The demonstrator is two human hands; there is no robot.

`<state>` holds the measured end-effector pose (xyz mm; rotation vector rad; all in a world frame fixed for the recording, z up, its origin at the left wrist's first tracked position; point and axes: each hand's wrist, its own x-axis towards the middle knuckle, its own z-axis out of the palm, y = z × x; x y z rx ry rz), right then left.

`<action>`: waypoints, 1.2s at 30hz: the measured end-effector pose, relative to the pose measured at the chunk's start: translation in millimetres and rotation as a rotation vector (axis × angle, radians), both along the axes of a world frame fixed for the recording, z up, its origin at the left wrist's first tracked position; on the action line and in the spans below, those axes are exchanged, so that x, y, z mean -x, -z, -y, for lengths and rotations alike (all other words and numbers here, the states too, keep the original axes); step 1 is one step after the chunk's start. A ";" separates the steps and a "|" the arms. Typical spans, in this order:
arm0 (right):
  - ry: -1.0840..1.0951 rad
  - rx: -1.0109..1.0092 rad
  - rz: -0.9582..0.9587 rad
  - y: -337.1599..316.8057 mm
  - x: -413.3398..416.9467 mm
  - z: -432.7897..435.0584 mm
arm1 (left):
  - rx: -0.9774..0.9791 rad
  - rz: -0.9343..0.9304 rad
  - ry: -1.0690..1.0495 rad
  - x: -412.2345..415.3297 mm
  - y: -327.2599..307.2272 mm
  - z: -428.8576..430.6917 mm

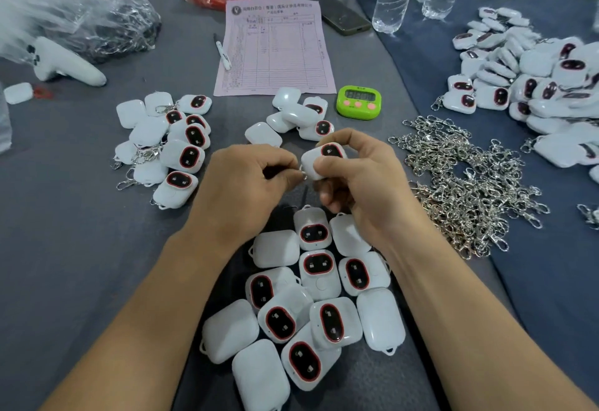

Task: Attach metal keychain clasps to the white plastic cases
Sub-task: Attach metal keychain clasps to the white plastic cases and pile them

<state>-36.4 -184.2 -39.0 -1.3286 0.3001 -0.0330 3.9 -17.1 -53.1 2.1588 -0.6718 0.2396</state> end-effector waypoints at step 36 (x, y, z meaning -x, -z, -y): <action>0.001 -0.206 -0.009 -5.2 1.4 4.0 | 0.367 -0.346 0.105 3.3 -8.8 15.4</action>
